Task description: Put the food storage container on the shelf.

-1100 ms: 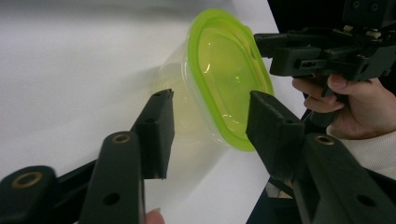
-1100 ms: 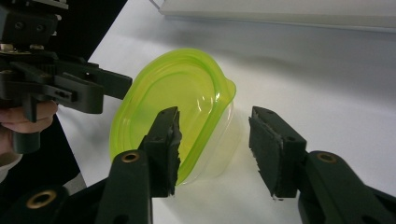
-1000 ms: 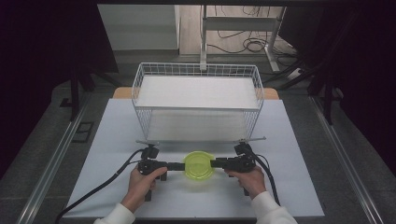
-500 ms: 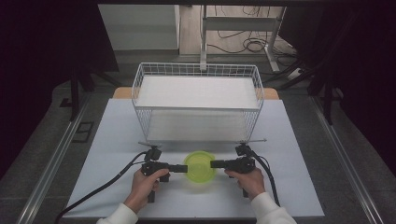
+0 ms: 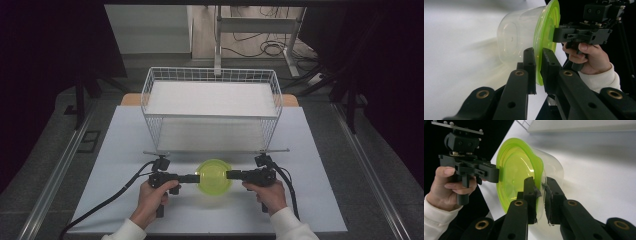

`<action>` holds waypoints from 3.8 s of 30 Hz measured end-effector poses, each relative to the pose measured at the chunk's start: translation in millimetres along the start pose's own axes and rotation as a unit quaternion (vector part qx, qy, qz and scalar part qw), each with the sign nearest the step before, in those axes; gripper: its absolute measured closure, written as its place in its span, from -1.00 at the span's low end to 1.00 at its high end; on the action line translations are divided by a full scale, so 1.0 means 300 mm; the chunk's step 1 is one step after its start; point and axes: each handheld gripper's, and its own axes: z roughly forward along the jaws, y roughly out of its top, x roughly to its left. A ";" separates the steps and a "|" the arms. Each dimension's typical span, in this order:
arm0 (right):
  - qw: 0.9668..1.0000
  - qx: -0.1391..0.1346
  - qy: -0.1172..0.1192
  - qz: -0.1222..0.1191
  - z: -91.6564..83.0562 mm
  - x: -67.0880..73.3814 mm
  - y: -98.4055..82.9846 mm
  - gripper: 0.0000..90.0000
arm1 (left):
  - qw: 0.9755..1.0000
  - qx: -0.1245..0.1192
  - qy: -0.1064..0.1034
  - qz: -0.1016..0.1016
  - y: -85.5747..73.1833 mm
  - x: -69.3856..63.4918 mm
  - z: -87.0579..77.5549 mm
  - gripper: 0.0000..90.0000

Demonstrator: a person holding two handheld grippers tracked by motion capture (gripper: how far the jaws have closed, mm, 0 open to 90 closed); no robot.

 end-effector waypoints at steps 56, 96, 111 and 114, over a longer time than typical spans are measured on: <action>0.992 -0.093 0.010 -0.083 -0.134 0.204 0.247 0.77 | 0.994 -0.029 0.008 0.109 0.283 -0.249 -0.152 0.85; 0.988 -0.125 0.021 -0.083 -0.220 0.238 0.503 0.77 | 0.989 -0.045 -0.010 0.142 0.556 -0.341 -0.187 0.85; 0.993 -0.111 0.017 -0.042 -0.179 0.169 0.643 0.78 | 0.992 -0.048 -0.010 0.114 0.693 -0.274 -0.164 0.85; 0.994 -0.107 0.015 -0.031 -0.168 0.150 0.662 0.78 | 0.993 -0.041 -0.008 0.107 0.711 -0.257 -0.154 0.85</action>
